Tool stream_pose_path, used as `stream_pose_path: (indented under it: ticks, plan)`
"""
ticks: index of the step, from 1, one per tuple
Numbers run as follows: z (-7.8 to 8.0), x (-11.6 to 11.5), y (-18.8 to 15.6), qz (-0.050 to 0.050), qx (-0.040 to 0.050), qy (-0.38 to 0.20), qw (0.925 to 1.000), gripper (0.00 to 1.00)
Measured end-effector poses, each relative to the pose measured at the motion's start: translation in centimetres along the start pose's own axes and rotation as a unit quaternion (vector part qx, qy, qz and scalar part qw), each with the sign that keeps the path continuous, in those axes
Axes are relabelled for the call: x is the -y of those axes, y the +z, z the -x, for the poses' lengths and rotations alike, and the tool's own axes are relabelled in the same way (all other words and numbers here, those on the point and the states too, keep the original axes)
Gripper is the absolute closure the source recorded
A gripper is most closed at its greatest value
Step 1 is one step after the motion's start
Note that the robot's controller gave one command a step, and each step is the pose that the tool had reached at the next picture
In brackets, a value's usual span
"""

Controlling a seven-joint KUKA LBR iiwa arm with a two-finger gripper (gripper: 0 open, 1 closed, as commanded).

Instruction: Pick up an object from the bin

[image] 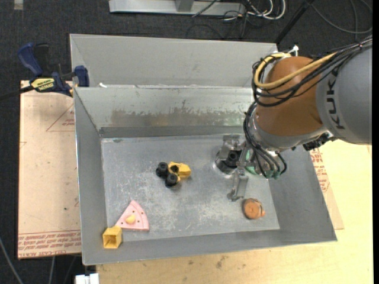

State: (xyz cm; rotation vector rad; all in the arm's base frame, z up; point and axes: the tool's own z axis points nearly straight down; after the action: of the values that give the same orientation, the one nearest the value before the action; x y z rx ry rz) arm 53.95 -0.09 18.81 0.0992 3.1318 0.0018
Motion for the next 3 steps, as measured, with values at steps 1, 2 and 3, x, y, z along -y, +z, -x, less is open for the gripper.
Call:
stream_pose_path:
  ticks: [1, 2, 3]
  plan:
    - [0.5, -1.0, 4.1, 0.000, -0.0063, 0.008, 0.9999, 0.00]
    - [2.4, -0.9, 4.3, 0.000, -0.0029, -0.032, 0.9995, 0.00]
    - [5.3, -3.9, 8.1, 0.000, 0.0014, -0.018, 0.9998, 0.00]
